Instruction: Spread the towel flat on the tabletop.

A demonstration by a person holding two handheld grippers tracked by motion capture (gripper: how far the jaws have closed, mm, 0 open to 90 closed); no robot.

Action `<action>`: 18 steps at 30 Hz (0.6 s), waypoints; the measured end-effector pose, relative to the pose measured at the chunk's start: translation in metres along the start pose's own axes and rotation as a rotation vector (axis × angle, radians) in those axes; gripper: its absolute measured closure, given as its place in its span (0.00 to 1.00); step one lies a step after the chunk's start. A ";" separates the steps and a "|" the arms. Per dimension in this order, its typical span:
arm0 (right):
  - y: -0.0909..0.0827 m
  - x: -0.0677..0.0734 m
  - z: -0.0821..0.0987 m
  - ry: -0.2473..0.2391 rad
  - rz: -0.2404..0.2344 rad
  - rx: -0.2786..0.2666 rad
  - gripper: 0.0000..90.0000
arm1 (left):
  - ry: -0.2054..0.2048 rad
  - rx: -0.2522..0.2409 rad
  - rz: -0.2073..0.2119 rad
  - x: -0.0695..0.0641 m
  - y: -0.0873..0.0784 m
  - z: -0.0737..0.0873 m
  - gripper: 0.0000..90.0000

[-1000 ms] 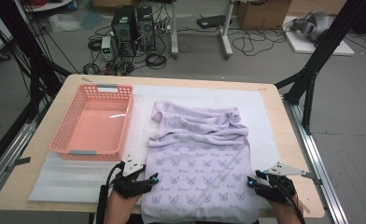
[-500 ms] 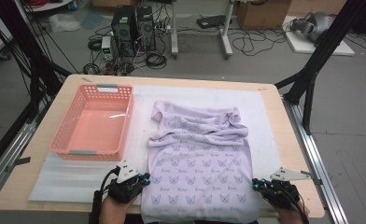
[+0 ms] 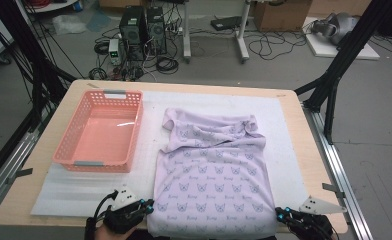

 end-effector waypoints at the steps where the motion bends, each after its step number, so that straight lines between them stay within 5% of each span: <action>1: -0.002 0.003 0.003 -0.003 -0.005 0.008 0.98 | 0.005 0.004 0.003 -0.002 -0.001 0.003 0.97; 3: -0.002 0.007 0.009 0.000 -0.014 0.030 0.96 | -0.015 -0.024 -0.017 -0.001 -0.002 0.003 0.90; 5: 0.000 0.008 0.004 0.004 -0.003 0.008 0.84 | -0.047 -0.066 -0.050 0.008 0.001 -0.007 0.63; 6: 0.002 0.007 -0.001 0.019 0.005 -0.013 0.76 | -0.057 -0.092 -0.047 0.010 0.001 -0.013 0.60; 11: 0.013 -0.008 -0.032 0.026 0.090 -0.071 0.68 | -0.052 -0.131 -0.057 0.024 0.016 -0.036 0.56; 15: 0.031 -0.026 -0.043 0.058 0.129 -0.059 0.67 | -0.105 -0.097 -0.051 0.034 0.037 -0.041 0.52; 18: 0.044 -0.033 -0.041 0.083 0.129 -0.029 0.71 | -0.059 -0.073 -0.077 0.032 0.045 -0.040 0.53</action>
Point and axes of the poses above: each handheld gripper's, and its own axes: y roughly forward along the jaws, z roughly out of its underside, x roughly to its left, the point moved 9 cm from there along y, roughly forward along the jaws, and after that the axes turned 1 degree about x, right-handed, at the moved point
